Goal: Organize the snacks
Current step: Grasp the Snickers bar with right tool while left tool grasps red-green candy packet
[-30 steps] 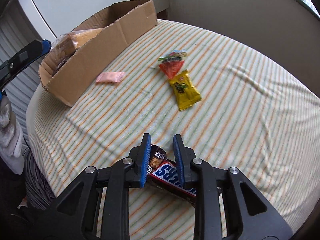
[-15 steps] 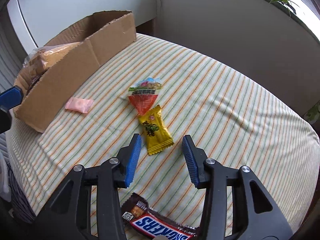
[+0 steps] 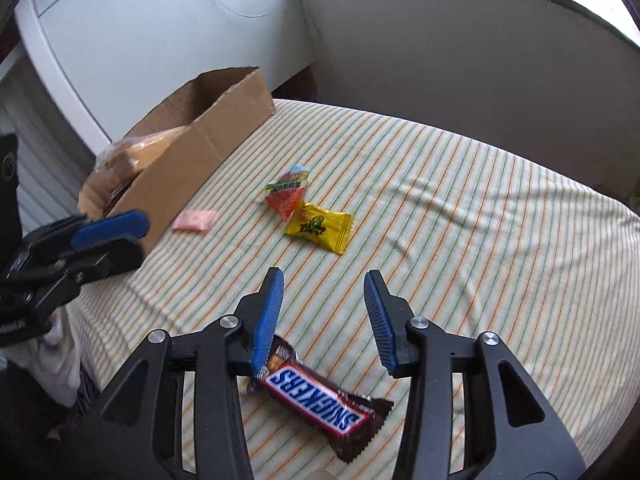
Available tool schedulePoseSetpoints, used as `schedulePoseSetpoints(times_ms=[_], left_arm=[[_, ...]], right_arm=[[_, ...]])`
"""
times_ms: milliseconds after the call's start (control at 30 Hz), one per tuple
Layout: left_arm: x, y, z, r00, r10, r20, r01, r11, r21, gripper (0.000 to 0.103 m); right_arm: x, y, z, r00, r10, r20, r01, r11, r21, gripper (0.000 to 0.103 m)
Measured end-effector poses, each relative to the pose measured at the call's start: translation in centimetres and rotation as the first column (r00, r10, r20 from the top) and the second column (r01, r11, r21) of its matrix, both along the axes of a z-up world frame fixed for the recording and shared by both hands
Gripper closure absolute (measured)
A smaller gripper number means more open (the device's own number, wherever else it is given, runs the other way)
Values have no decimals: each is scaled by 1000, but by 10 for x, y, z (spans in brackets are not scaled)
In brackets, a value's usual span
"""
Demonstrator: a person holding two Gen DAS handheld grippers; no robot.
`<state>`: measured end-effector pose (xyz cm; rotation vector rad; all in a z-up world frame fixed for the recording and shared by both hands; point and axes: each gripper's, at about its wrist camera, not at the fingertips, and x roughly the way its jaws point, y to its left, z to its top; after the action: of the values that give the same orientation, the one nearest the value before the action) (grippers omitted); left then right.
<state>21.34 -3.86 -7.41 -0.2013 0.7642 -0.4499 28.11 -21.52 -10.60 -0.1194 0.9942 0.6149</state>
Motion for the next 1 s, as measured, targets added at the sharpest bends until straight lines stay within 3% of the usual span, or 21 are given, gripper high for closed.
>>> schedulePoseSetpoints(times_ms=[67,200,267,333,567,700,800,1000], left_arm=[[6,-9,-3,1000,-2,-11,2,1000,1,75],[24,-24,-8,999,34,-18,-33,998,48,75],[35,-25,-12,998,55,-36,-53,997,51,67],[44,-26,-16,995,86,-46,-84,995,56,49],[70,-30,-36,987,128,-97,-119,989,88,49],[79,-34,-40,985,143,-93,-133,985,109,49],[86,-33,-42,984,145,-106,-137,987,81,50],[88,-31,-48,979,167,-113,-154,981,119,68]], right_arm=[[-11,-4,-2,999,39,-7,-39,999,-19,49],[-25,-17,-11,996,64,-55,-65,998,-7,49],[-30,-21,-13,995,77,-70,-76,997,17,49],[-34,-25,-14,992,93,-85,-90,995,38,49],[-60,-26,-8,982,160,-96,-155,986,58,48],[-58,-25,-4,990,128,-54,-127,992,25,49],[-52,-26,-6,992,116,-44,-116,993,-1,49],[-53,-8,-16,991,136,-11,-136,988,-70,49]])
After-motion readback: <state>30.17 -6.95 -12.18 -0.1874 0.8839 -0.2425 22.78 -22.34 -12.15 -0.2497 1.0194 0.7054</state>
